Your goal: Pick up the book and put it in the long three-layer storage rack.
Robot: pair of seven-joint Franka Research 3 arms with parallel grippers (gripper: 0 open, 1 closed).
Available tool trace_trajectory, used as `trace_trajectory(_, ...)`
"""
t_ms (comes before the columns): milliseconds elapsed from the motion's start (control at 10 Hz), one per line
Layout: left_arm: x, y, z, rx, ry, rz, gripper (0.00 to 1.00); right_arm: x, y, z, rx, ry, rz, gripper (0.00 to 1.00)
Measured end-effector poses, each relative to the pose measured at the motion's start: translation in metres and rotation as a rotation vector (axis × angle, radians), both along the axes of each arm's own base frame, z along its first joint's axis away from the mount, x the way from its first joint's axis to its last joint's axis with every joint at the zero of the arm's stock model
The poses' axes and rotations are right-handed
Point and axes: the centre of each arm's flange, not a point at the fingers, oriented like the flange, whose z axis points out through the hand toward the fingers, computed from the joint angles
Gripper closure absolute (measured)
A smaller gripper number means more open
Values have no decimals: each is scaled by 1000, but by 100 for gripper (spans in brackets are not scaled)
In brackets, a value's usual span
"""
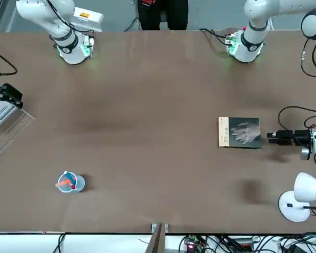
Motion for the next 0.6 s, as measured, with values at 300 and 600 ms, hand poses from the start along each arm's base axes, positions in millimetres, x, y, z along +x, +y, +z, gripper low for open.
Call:
trace_trajectory(300, -2, -2, -10, -13, 14, 9, 2, 0, -1, 8, 2, -17, -2, 0)
trace_trajectory(600, -4, -5, -21, -24, 28, 10, 4, 0, -1, 10, 2, -20, -3, 0)
